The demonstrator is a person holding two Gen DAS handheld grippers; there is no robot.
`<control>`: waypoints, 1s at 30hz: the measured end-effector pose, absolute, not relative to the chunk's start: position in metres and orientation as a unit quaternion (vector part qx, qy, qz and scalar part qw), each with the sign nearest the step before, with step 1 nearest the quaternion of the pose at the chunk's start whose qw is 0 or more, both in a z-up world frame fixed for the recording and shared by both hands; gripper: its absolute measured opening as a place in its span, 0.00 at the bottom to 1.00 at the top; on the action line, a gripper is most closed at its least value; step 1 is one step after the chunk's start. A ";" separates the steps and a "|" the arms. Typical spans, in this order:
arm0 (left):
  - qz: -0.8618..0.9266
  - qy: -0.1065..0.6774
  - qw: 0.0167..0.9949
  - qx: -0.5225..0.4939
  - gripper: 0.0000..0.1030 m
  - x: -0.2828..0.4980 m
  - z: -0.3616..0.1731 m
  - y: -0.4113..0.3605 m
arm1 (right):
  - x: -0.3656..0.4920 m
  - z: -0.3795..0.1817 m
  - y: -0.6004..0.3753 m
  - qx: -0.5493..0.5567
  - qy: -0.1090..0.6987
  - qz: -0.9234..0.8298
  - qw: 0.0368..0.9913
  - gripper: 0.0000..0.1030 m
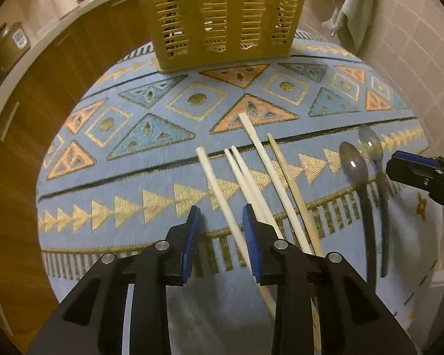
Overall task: Organize utensils
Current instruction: 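Grasp one wooden chopstick with the left gripper while the right grasps a clear spoon, then lift the chopstick and clear spoon and carry them over the basket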
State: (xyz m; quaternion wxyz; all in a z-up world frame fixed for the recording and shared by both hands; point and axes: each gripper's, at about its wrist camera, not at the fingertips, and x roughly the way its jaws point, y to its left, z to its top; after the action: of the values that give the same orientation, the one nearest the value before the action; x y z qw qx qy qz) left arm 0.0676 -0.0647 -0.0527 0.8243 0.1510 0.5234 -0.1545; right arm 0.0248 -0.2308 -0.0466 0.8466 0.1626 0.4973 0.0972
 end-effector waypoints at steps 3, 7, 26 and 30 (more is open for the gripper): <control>-0.153 0.514 0.827 0.168 0.26 0.064 -0.055 -0.071 | 0.025 -0.050 -0.227 0.162 0.515 0.096 0.836 0.21; -0.155 0.508 0.830 0.171 0.06 0.063 -0.055 -0.070 | 0.024 -0.058 -0.218 0.176 0.539 0.118 0.815 0.21; -0.205 0.466 0.859 0.048 0.04 0.063 -0.035 -0.029 | 0.041 -0.064 -0.176 0.078 0.577 0.039 0.812 0.21; -0.208 0.457 0.864 0.039 0.04 0.063 -0.032 -0.027 | 0.043 -0.063 -0.161 0.034 0.575 0.018 0.817 0.12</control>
State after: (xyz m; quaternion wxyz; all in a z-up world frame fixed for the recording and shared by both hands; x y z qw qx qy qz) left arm 0.0627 -0.0274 -0.0321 0.8637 0.0386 0.4574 -0.2080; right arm 0.0431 -0.1613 -0.0632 0.8174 0.0342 0.5747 0.0176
